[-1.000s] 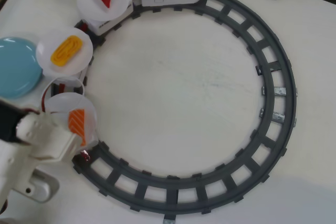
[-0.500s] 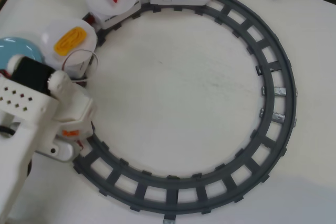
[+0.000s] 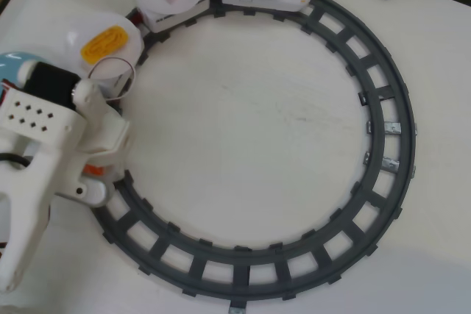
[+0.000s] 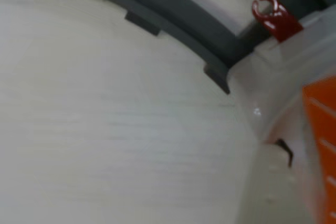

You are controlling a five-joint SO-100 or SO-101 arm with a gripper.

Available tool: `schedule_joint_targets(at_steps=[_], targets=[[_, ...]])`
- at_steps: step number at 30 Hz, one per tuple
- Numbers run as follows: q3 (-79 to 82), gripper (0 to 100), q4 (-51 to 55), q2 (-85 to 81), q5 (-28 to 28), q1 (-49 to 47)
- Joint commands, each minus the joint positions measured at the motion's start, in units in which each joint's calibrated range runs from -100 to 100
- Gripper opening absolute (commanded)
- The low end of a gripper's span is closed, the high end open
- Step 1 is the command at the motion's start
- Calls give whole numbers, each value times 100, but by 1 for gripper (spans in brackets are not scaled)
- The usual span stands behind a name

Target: Pick up the sushi from the Shinkansen and put it on the blue dish

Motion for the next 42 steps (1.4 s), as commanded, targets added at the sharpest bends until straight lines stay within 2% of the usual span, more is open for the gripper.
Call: schedule_joint_targets(at_steps=[1, 5, 13, 20, 28, 32, 42], targets=[[-271, 10, -106, -14, -114, -143], [-289, 3, -225, -14, -240, -284], [-1506, 3, -531, -105, -758, -680], [-2020, 3, -786, -64, -1731, -1780], [-722, 3, -2391, -14, -2625, -2651], [162, 3, -3070, -14, -2813, -2907], [1992, 3, -3962, -14, -2954, -3171]])
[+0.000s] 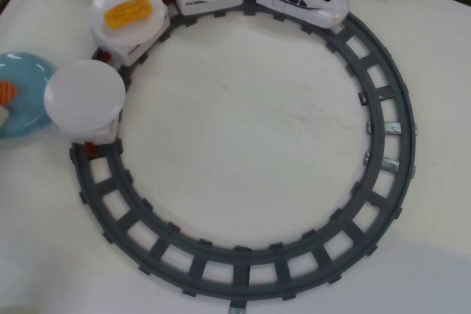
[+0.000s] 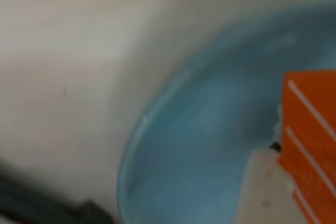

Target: Pick up the sushi from the Shinkansen and put it on the blue dish

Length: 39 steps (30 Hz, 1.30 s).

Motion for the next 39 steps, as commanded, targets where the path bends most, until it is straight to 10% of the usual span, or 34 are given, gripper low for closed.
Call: schedule_joint_targets(at_steps=[1, 23, 33, 39], targets=[[380, 3, -367, -73, -37, -8], [642, 28, -1190, -131, -58, -17], [-512, 28, 457, -1442, -94, 203], [1553, 12, 653, -3773, -539, -105]])
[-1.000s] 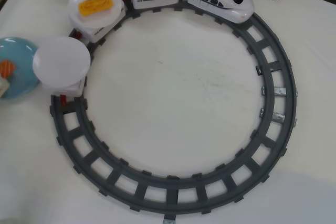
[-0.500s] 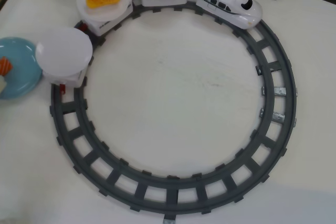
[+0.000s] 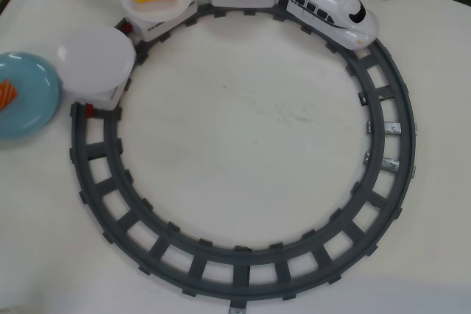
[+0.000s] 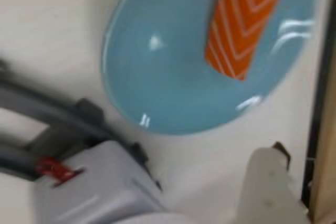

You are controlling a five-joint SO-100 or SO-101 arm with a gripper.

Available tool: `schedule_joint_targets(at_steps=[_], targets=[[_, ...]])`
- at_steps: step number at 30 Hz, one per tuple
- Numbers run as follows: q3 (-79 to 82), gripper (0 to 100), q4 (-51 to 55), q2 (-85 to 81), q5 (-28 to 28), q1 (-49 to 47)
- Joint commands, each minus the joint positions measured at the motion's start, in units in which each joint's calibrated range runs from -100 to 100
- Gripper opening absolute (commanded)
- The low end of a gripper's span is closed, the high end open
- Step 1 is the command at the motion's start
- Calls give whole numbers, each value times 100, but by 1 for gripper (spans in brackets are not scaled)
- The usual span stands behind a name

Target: Pick up the sushi from the Shinkansen and put it on the blue dish

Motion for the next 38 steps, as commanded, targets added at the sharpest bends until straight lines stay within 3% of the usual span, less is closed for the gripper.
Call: schedule_joint_targets(at_steps=[1, 4, 10, 19, 23, 38], targets=[[1617, 9, -291, -1959, -297, -250], [3501, 3, -1174, -3544, -747, -471], [6306, 3, -2236, -6057, -1364, -435], [8326, 3, -2219, -9284, -1913, -761], [8380, 3, -2142, -9425, -2180, -955], [8416, 3, -2083, -9408, -2169, -972]])
